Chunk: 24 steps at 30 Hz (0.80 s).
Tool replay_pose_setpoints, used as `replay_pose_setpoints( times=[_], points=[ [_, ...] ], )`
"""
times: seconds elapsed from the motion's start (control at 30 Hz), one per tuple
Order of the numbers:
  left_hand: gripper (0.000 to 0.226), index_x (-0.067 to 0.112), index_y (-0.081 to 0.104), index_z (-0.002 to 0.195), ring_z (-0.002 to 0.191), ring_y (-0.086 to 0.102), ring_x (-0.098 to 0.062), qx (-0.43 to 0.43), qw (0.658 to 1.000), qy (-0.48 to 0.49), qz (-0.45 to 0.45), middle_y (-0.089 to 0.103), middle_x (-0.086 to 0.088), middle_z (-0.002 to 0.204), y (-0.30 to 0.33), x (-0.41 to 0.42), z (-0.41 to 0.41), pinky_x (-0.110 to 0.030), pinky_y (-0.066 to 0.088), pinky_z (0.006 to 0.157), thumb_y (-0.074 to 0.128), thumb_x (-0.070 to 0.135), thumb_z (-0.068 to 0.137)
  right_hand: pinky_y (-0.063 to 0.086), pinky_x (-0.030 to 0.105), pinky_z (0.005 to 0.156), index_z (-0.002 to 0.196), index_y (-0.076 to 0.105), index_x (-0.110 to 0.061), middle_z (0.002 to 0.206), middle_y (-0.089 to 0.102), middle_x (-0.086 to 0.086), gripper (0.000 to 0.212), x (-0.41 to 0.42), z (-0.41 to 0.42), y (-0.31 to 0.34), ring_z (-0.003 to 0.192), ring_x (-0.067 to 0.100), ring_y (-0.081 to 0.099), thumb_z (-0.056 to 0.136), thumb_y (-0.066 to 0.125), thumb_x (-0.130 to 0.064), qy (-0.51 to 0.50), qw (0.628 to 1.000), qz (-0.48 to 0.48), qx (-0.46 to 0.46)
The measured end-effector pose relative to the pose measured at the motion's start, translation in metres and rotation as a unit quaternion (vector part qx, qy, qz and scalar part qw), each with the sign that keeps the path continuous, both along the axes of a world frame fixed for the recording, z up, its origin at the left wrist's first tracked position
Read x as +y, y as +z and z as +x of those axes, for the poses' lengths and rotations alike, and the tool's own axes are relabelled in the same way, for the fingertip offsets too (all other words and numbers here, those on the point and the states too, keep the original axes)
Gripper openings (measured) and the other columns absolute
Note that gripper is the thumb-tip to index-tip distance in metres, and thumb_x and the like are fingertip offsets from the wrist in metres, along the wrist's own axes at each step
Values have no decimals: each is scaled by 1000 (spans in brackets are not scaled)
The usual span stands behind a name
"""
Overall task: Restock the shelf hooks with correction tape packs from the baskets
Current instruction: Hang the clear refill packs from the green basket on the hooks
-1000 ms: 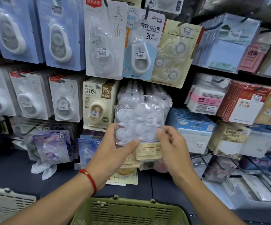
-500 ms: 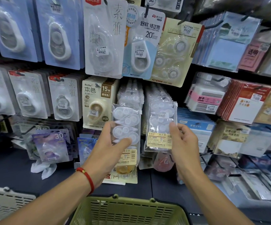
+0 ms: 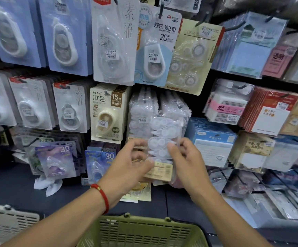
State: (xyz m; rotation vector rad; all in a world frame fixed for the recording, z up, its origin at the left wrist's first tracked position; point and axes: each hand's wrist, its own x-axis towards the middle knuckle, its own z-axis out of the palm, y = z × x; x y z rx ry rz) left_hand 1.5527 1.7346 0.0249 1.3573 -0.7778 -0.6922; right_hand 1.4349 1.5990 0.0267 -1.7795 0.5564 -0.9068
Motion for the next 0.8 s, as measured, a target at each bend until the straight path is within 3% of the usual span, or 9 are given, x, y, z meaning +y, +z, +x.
replay_pose_setpoints(
  times=[0.07,0.13,0.3,0.43,0.5,0.6,0.7,0.73,0.8],
  points=[
    [41,20,58,127,93,76,-34,3,1000,-11,5,72,-14,109,0,-1,-3,-46,66,80,63,-8,97,59,65,74,96,61,-25,95,76,9,18,-4,-2,2,88,36,75,106,58,-39,-40,999,19,-21],
    [48,20,58,129,97,75,-37,-1,1000,-24,6,70,-15,117,0,-3,-6,-43,66,81,59,-15,96,59,65,80,97,64,-25,97,76,10,18,-9,-4,5,91,36,75,106,58,-39,-61,997,34,-45],
    [65,27,58,135,97,72,-25,1,999,-55,-4,64,-7,127,0,-8,-11,-39,65,85,59,-22,91,60,61,83,99,70,-29,97,78,5,17,-17,-9,8,92,30,76,105,59,-41,-76,995,25,-59],
    [75,24,54,142,114,69,-38,7,998,-57,-20,64,-9,133,1,-11,-14,-47,61,94,63,-25,87,63,50,76,103,74,-36,97,79,2,15,-24,-9,13,89,24,77,105,60,-41,-63,995,1,-77],
    [76,22,53,144,113,70,-37,9,998,-55,-26,64,-10,133,2,-11,-15,-51,59,98,63,-26,86,63,42,67,103,75,-33,96,80,1,16,-27,-9,14,85,21,77,104,62,-42,-62,995,2,-77],
    [76,19,51,146,105,71,-30,17,998,-58,-28,63,-11,133,1,-12,-16,-45,63,91,60,-27,87,55,27,55,100,74,-25,88,80,-3,19,-29,-8,11,74,13,76,103,64,-41,-82,994,26,-68],
    [74,20,51,147,100,72,-25,20,997,-65,-21,64,-10,132,-2,-15,-14,-40,64,88,60,-25,89,56,31,63,103,73,-26,88,79,-6,21,-31,-7,10,79,15,76,102,63,-45,-122,992,1,-21],
    [73,21,51,148,102,71,-20,-5,998,-60,-8,65,-6,131,-4,-15,-12,-40,62,92,61,-22,90,53,26,67,111,71,-27,92,77,-9,23,-32,-7,9,85,12,74,101,62,-46,-145,989,-29,7],
    [70,25,50,151,114,65,-10,-144,989,-13,43,63,4,134,-8,-14,-5,-35,55,103,62,-11,92,48,20,81,135,59,-25,115,67,-15,38,-32,-10,8,103,6,64,102,61,-44,-205,962,-159,81]
  ],
)
